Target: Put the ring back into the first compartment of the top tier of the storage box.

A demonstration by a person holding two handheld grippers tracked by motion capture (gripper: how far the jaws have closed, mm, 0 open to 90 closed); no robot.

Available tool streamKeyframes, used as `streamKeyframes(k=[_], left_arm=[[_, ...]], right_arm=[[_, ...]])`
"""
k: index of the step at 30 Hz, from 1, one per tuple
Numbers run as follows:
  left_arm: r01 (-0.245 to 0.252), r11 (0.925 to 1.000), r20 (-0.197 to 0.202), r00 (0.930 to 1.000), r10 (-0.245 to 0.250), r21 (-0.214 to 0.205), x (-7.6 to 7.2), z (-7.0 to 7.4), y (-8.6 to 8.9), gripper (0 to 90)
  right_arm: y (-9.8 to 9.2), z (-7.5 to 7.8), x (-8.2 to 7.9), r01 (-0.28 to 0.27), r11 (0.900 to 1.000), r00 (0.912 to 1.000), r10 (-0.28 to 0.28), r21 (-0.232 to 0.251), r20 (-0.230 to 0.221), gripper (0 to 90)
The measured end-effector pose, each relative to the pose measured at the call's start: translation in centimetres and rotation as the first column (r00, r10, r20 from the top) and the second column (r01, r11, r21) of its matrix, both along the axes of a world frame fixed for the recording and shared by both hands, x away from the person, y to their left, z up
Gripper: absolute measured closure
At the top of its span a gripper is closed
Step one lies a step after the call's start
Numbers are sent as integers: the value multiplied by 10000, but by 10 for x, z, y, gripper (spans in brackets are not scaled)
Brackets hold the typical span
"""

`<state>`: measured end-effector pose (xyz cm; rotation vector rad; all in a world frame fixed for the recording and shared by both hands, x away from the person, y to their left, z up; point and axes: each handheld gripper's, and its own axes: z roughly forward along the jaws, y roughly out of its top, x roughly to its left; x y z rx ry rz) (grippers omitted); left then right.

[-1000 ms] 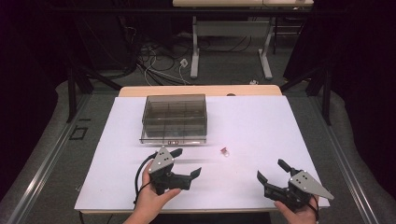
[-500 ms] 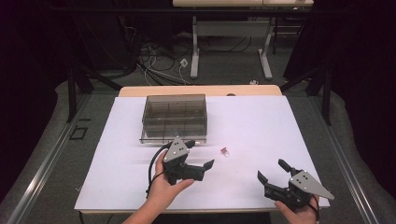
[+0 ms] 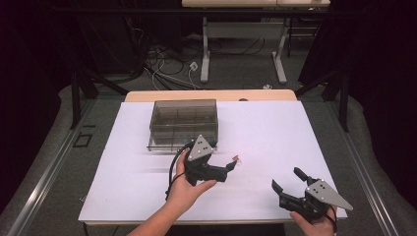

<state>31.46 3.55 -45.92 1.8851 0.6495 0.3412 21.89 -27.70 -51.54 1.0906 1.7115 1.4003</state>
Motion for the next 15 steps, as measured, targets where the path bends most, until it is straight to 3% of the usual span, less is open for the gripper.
streamKeyframes(k=[4,15], left_arm=[[-157,9992,-258,9996,147,-371,6,0,-10,146],[-383,9992,-460,9982,378,-108,19,-8,-34,155]], right_arm=[[-1,0,0,36,10000,10000,-36,53,-13,152],[-2,0,0,73,9999,10000,-73,76,-62,152]])
